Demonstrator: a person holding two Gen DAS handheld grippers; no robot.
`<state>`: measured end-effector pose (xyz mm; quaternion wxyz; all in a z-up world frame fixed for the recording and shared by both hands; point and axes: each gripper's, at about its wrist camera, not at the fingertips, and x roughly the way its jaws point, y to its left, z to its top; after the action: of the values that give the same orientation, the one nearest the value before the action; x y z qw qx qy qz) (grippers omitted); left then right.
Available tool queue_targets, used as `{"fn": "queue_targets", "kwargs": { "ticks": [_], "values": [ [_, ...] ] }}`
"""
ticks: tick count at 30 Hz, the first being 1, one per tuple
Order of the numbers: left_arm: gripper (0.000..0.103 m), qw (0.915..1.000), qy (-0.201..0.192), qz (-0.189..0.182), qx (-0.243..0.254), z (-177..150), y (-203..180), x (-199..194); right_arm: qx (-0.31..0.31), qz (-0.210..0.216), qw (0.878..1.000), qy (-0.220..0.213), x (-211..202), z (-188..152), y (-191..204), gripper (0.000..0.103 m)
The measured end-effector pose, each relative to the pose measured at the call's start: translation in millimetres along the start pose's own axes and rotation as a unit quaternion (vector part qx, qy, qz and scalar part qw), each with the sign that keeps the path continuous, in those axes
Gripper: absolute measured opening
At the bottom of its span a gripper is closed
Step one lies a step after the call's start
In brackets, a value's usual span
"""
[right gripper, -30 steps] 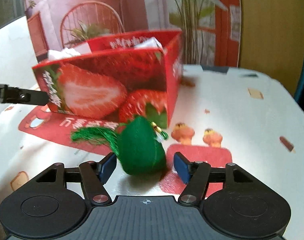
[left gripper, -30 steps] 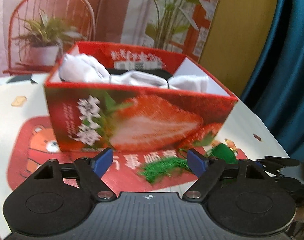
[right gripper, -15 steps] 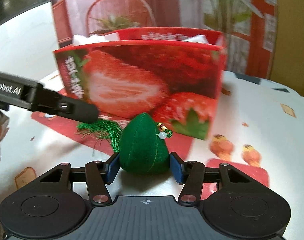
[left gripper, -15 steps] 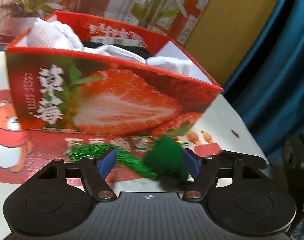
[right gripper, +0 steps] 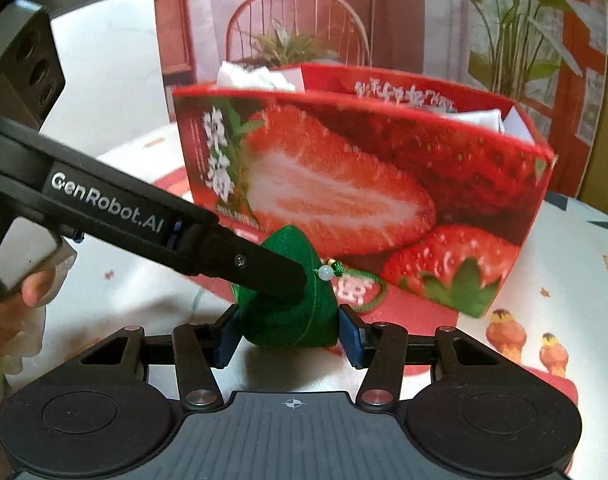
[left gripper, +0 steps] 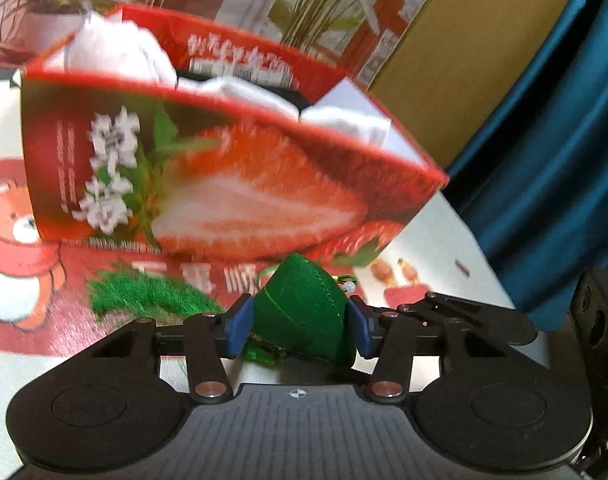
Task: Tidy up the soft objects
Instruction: 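Lift the green pouch with both grippers over the box, then lower the green pouch into the box and open both grippers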
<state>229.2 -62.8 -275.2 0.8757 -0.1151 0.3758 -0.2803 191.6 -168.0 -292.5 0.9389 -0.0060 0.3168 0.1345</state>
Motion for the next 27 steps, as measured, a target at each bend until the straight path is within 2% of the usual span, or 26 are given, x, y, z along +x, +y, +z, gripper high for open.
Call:
{"fn": "queue_targets", "kwargs": {
  "ticks": [4,11,19,24,27],
  "values": [
    [0.053,0.9990,-0.043,0.001,0.015,22,-12,-28,-0.002,0.003,0.999,-0.035,-17,20,3,0.047],
    [0.053,0.9921,-0.116,0.015,0.047,73,-34,-76,-0.040,0.011,0.992,-0.116,-52,78,7,0.047],
    [0.054,0.9755,-0.196,0.018,0.099,130,-61,-116,-0.090,0.014,0.979,-0.182,-77,165,2,0.047],
    [0.054,0.9699,-0.215,0.025,0.112,152,-67,-112,-0.115,-0.001,0.971,-0.209,-74,198,-6,0.047],
    [0.054,0.9694,-0.210,0.037,0.121,159,-65,-100,-0.107,-0.003,0.973,-0.204,-64,208,-13,0.048]
  ]
}}
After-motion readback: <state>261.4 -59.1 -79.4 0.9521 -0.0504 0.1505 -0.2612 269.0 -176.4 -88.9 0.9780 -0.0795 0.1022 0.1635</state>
